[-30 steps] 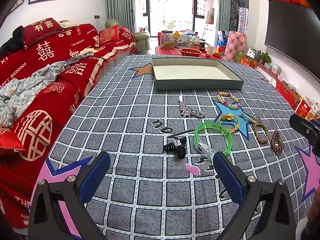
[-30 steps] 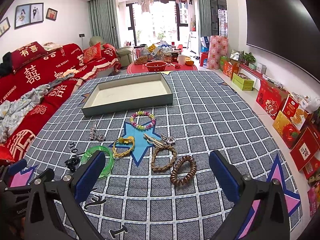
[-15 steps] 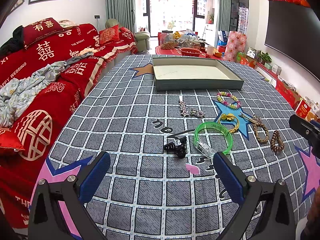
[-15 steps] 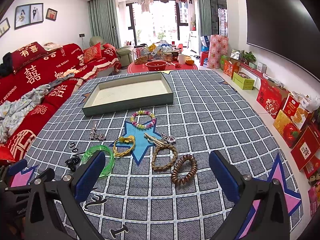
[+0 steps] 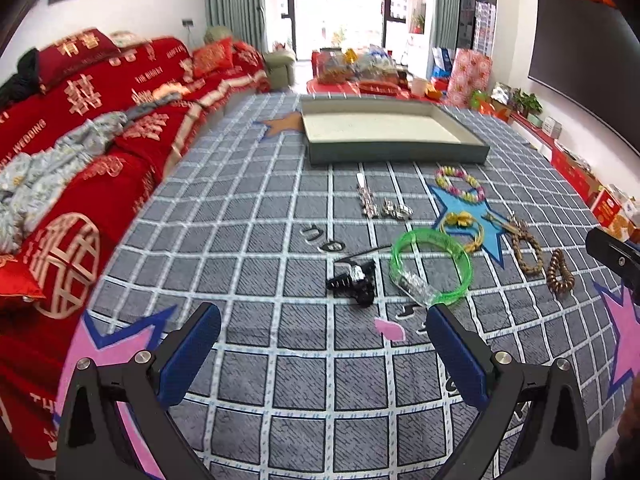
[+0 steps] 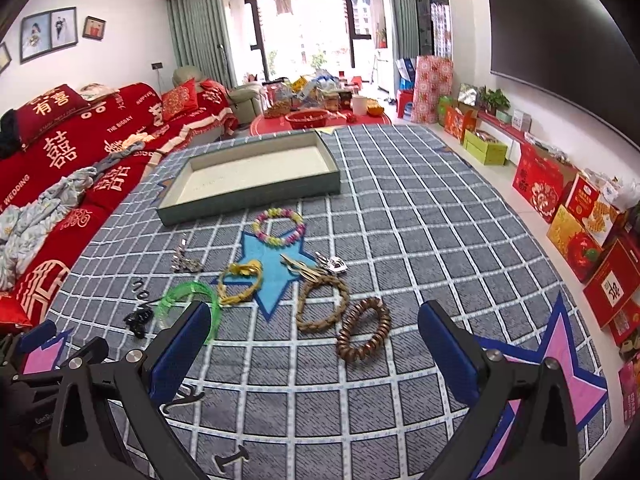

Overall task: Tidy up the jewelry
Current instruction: 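Grasp the black hair clip with the left tool while the right tool grasps the brown coiled bracelet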

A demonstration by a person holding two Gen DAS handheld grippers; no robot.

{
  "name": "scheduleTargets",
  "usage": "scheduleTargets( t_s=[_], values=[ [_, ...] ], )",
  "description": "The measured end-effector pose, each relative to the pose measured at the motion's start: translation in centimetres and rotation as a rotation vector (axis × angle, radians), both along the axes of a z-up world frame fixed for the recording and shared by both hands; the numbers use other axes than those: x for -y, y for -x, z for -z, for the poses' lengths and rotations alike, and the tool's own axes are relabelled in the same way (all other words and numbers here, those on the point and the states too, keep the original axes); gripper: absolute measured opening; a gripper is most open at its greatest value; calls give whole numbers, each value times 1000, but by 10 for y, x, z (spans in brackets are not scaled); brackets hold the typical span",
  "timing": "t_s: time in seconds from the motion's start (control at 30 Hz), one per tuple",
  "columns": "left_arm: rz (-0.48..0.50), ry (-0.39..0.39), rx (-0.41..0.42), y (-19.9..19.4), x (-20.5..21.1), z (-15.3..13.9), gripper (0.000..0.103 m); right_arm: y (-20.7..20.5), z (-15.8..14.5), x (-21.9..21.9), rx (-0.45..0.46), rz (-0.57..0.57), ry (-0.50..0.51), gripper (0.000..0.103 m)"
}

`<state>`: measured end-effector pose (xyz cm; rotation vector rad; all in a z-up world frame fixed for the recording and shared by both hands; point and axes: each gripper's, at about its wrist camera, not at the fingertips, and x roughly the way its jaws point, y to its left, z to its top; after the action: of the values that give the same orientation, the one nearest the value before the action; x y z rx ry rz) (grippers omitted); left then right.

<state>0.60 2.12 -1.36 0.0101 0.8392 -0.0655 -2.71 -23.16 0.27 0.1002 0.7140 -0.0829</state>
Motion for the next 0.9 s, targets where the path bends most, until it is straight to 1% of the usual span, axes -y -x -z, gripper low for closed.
scheduleTargets(
  t_s=[0.07,0.17,0.33,0.4,0.53,0.63,0.73,0.77,0.8,0.83,0.9],
  values=[
    [17,15,-38,-8,-2,6,103,-1,4,9,-31,16,6,103],
    [24,6,-68,-20,-4,14,103,-1,10,25,-85,51,31,103],
    [68,-18,-77,-36,0,20,103,2,29,49,-180,132,29,103],
    [91,-19,-87,-43,2,23,103,1,35,59,-210,162,11,103],
    [122,-9,-101,-55,6,27,103,-6,44,67,-237,162,-52,103],
    [142,-20,-105,-61,9,30,103,-19,48,63,-253,140,-66,102],
    [161,-26,-111,-64,13,34,103,-34,54,60,-279,115,-56,91],
    [166,-31,-113,-64,14,35,96,-36,56,57,-292,111,-52,83],
    [171,-39,-125,-66,14,37,93,-38,58,52,-295,110,-35,83],
    [177,-40,-140,-67,15,39,91,-41,59,51,-293,110,-16,76],
    [180,-33,-131,-67,16,38,85,-41,58,46,-292,106,15,64]
  ],
)
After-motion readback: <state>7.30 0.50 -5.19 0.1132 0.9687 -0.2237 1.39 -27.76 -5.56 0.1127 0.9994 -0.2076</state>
